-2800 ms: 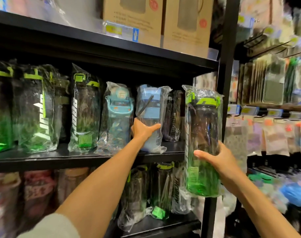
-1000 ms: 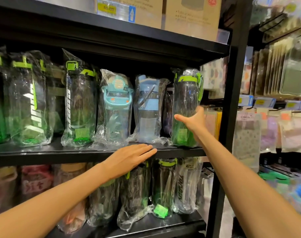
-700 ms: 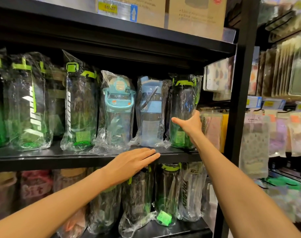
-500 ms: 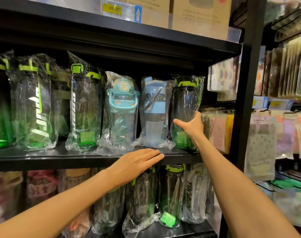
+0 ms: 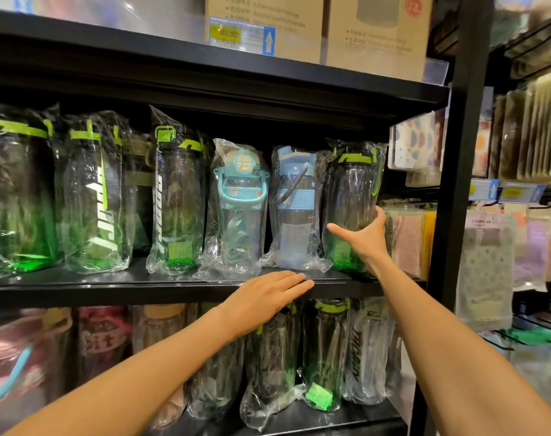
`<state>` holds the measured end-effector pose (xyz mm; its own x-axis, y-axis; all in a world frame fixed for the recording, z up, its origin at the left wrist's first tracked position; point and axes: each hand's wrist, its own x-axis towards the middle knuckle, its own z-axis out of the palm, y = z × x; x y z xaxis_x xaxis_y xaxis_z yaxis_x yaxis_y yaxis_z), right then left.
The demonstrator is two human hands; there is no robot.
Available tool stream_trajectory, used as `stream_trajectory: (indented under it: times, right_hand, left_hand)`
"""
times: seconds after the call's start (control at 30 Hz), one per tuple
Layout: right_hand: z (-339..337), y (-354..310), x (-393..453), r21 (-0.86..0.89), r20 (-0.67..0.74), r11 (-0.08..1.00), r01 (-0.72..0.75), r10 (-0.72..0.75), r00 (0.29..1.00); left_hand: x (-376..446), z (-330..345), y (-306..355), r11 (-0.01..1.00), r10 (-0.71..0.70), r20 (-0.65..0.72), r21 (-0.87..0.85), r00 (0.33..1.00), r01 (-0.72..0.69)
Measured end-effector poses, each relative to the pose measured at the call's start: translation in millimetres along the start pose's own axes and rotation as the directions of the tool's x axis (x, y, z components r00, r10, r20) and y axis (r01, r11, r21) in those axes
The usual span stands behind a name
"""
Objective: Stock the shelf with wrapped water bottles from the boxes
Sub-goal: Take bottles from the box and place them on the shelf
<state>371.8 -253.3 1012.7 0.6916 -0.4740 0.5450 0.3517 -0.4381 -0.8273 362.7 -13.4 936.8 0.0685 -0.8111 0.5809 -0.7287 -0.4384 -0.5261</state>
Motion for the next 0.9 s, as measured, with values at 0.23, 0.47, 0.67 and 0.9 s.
stream_trajectory:
  times: [0.23,0.47,0.67,0.9]
  right_hand:
    - [-14.4,8.0,-48.5,-0.208,-0.186,0.972,0.113,-0.153,0.97]
    - [-6.3,32.5,-145.0,-0.489,0.232,0.707,0.511,-0.459,0.857]
    - [16.9,15.3,-228.5,-0.52,0.453,0.609,0.6,-0.398,0.797]
    - [101.8,-16.6,-342.4,-0.493,0.604,0.565,0.662,-0.326,0.728]
  left_hand:
    - [3.3,-4.2,2.6,0.998,-0.037,0.065,0.045,0.997,0.034]
    - [-24.1,-33.0,2.4,0.968,-0.121,-0.006,0.219,0.993,0.119]
    - [-119.4,-74.0,2.9,0.946,-0.191,0.024,0.271,0.981,0.177]
    - [-290.1,-120.3,9.4,0.937,-0.316,0.157,0.203,0.936,0.283]
